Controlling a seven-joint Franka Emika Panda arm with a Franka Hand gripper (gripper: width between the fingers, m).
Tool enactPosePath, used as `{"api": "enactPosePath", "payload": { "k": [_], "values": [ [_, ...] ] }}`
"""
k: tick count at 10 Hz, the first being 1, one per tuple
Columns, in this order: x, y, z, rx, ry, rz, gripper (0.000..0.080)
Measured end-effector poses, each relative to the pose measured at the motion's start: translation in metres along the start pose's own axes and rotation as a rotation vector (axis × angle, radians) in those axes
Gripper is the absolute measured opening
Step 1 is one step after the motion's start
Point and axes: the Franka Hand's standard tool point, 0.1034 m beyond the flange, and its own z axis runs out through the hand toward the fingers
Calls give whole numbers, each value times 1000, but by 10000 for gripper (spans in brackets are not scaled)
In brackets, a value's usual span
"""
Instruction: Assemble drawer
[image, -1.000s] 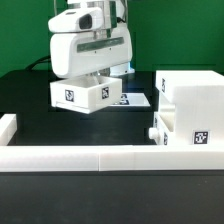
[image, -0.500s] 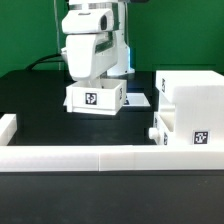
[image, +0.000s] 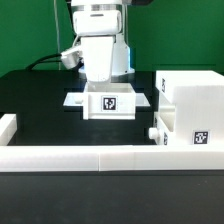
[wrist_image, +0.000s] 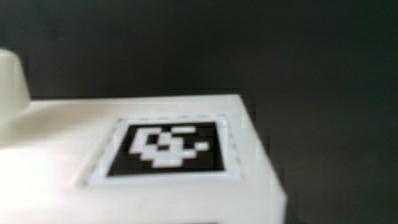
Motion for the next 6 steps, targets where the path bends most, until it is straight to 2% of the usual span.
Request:
{"api": "enactPosePath", "payload": {
  "k": [2, 4, 5, 6],
  "values": [
    [4, 13, -1, 5, 1, -9, 41],
    [9, 21, -3, 23, -1, -19, 41],
    [7, 17, -2, 44, -2, -17, 41],
    [7, 16, -1, 48, -2, -16, 41]
  ]
}}
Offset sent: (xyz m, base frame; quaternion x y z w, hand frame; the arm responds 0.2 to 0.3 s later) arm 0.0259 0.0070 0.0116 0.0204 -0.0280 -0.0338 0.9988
